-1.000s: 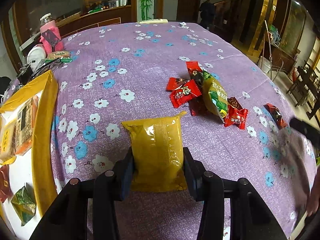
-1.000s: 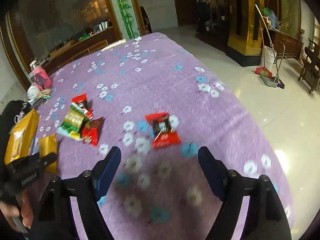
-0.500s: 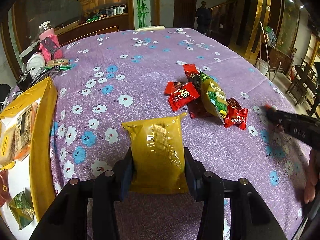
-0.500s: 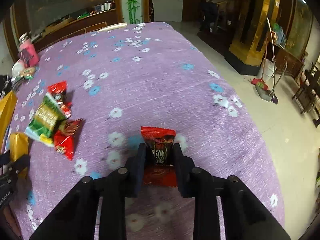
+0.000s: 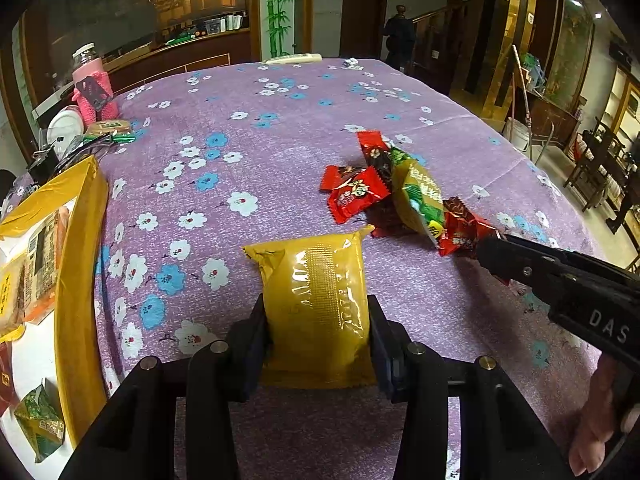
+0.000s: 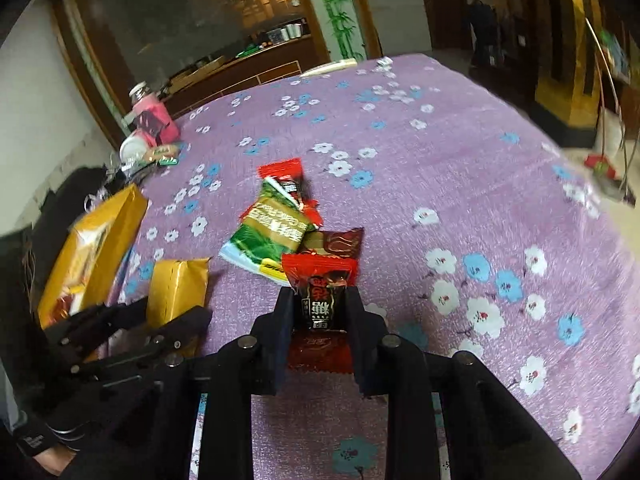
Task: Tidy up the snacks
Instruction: 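Carry the yellow pack and red chocolate pack over the white box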
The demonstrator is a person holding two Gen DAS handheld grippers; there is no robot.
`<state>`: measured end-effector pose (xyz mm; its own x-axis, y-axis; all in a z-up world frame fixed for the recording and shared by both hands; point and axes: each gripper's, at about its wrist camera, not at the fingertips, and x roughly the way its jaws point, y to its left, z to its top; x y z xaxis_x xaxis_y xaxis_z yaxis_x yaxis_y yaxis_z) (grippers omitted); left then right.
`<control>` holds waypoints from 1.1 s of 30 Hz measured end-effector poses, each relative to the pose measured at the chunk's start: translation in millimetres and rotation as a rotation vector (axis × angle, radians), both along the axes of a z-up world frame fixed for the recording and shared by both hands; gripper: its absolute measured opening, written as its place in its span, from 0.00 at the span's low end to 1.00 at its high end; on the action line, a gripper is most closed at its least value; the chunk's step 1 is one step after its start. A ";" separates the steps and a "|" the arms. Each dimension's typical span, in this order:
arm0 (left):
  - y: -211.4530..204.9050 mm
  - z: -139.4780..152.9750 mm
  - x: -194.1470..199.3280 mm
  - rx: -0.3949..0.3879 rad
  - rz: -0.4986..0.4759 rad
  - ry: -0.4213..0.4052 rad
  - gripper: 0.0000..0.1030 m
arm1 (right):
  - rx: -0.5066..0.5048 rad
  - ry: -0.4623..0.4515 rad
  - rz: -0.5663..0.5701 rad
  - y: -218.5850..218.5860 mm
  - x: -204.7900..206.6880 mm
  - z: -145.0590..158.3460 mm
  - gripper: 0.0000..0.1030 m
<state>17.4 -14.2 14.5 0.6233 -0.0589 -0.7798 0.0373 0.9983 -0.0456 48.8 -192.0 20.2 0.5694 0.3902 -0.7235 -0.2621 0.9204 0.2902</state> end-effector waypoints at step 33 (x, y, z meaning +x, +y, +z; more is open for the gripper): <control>-4.6 33.3 -25.3 -0.010 -0.019 -0.176 0.45 | -0.155 -0.138 -0.086 24.0 -36.5 18.1 0.23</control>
